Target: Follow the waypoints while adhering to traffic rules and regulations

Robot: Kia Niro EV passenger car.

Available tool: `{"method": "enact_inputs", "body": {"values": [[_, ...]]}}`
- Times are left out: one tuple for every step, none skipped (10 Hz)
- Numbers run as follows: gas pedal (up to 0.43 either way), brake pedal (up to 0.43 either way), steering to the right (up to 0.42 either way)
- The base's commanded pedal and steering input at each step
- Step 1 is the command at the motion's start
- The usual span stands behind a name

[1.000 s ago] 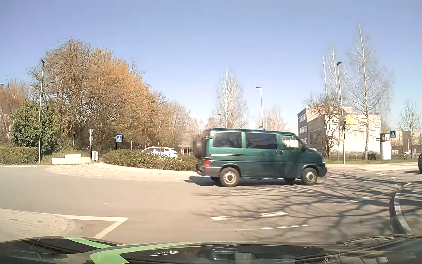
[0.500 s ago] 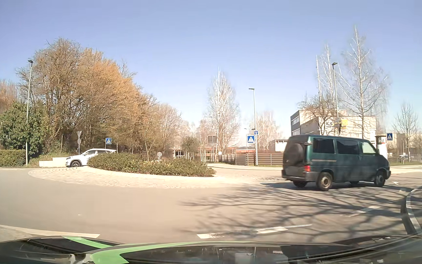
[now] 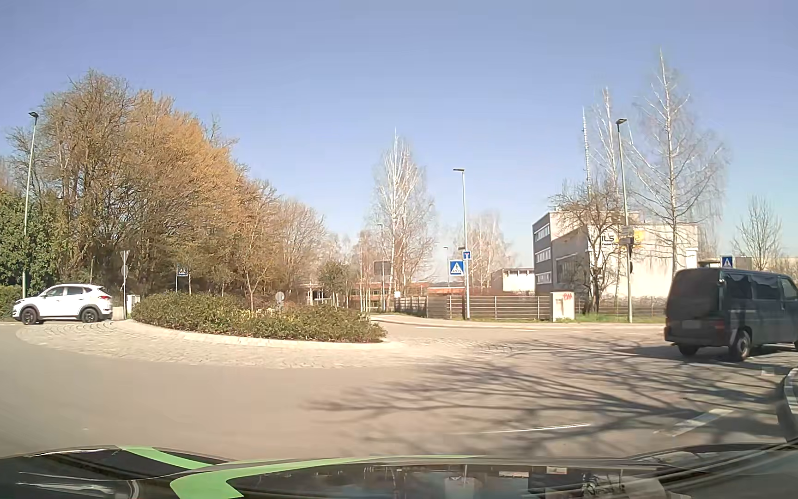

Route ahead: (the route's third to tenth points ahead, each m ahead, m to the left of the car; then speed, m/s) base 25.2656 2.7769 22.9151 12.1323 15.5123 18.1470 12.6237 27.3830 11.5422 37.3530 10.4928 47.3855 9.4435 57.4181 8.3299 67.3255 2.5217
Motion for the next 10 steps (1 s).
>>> {"method": "enact_inputs", "body": {"values": [[0.531, 0.0, 0.195], [0.512, 0.0, 0.205], [0.512, 0.0, 0.224], [0.512, 0.0, 0.246], [0.512, 0.0, 0.268], [0.512, 0.0, 0.29], [0.488, 0.0, 0.311], [0.461, 0.0, 0.333], [0.449, 0.0, 0.348], [0.421, 0.0, 0.36]]}}
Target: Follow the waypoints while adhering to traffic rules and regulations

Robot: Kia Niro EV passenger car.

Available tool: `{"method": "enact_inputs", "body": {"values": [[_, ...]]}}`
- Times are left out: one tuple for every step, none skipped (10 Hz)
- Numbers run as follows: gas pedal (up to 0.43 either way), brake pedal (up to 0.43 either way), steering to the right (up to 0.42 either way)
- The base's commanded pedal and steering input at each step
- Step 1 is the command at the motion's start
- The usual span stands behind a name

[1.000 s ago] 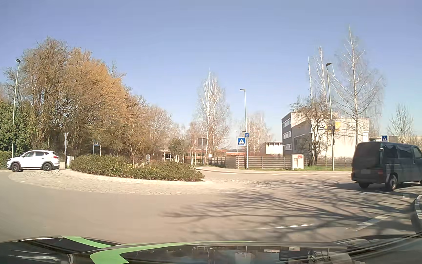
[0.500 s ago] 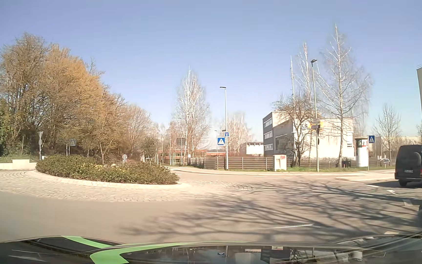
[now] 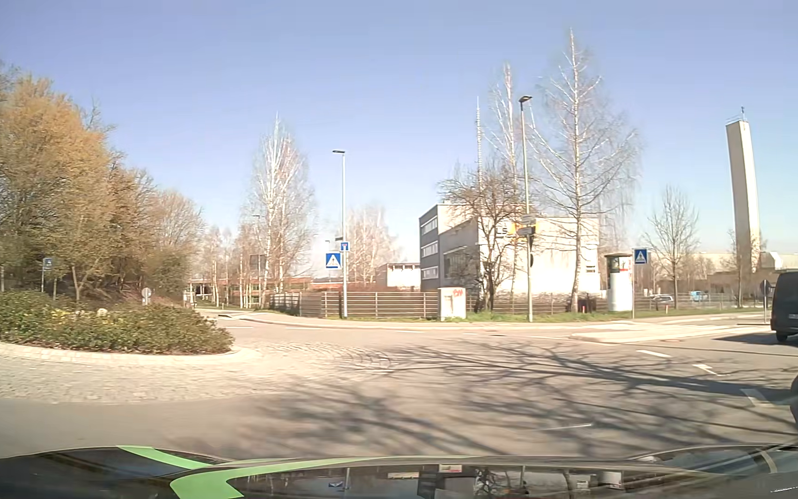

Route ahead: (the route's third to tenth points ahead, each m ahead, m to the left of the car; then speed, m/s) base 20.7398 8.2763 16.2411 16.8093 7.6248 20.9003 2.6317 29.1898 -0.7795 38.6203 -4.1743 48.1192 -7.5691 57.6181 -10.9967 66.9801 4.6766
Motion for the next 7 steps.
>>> {"method": "enact_inputs", "body": {"values": [[0.421, 0.0, 0.362], [0.409, 0.0, 0.356], [0.39, 0.0, 0.341], [0.358, 0.0, 0.302], [0.311, 0.0, 0.236], [0.268, 0.0, 0.179], [0.24, 0.0, 0.126]]}}
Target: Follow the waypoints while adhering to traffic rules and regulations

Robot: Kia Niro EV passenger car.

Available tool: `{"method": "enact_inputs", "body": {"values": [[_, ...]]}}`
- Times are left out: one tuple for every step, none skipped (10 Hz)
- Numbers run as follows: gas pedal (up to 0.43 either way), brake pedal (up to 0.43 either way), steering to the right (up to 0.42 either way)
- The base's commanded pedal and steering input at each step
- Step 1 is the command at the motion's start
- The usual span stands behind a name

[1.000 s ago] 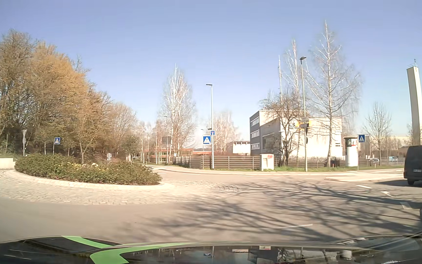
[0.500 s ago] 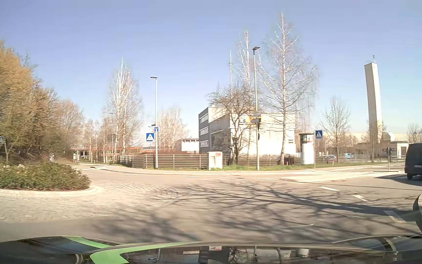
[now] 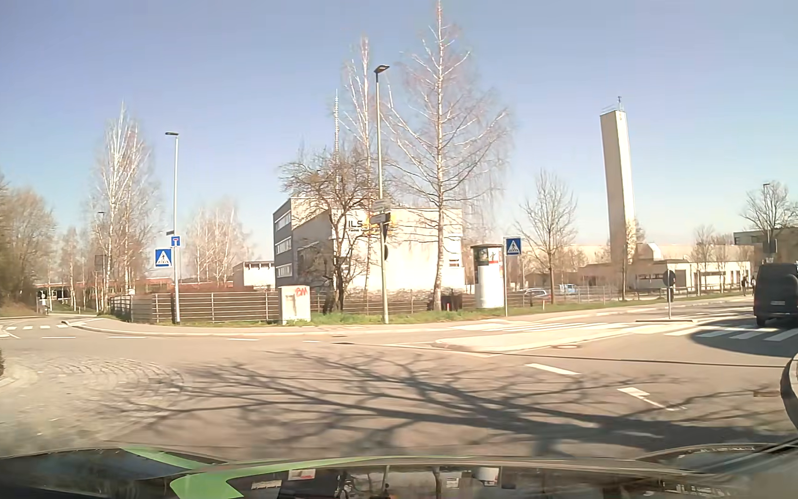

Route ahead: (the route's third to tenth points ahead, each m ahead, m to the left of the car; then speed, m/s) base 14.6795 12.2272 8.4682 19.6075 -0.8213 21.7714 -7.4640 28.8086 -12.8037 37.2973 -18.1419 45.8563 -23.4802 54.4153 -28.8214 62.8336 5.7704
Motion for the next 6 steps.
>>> {"method": "enact_inputs", "body": {"values": [[0.177, 0.0, 0.06], [0.13, 0.0, 0.005], [0.079, 0.0, -0.044], [0.067, 0.0, -0.097], [0.059, 0.0, -0.157], [0.059, 0.0, -0.211]]}}
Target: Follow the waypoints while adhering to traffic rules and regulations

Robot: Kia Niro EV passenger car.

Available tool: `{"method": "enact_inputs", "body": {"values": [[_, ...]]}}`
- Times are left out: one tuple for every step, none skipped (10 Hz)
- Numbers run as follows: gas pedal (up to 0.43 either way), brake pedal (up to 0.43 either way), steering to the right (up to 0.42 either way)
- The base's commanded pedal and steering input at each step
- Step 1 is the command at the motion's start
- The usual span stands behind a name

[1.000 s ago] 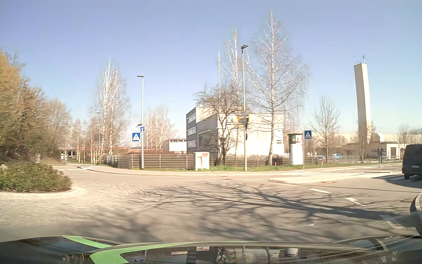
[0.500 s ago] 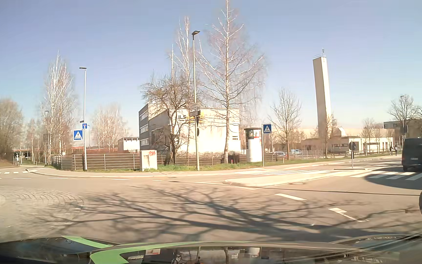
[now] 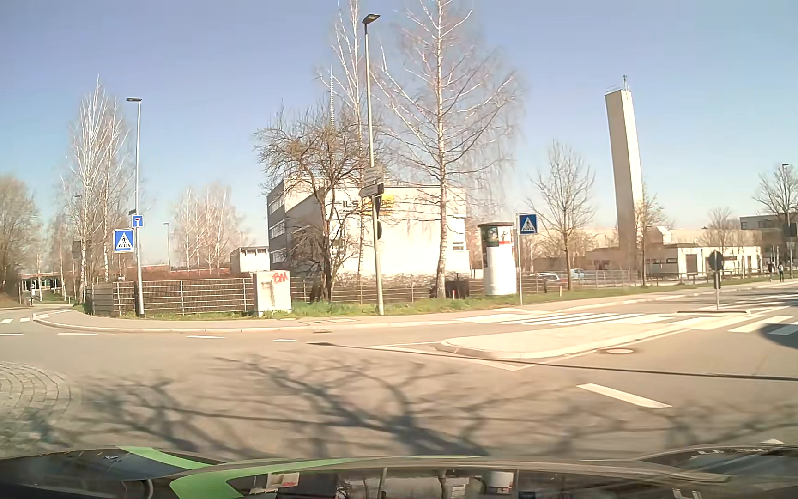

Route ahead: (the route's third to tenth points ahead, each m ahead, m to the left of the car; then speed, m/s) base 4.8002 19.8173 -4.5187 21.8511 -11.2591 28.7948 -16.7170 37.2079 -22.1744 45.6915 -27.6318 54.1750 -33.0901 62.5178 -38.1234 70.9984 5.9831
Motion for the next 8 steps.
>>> {"method": "enact_inputs", "body": {"values": [[0.067, 0.0, -0.25], [0.067, 0.0, -0.285], [0.067, 0.0, -0.31], [0.067, 0.0, -0.331], [0.067, 0.0, -0.343], [0.059, 0.0, -0.355], [0.059, 0.0, -0.366], [0.059, 0.0, -0.381]]}}
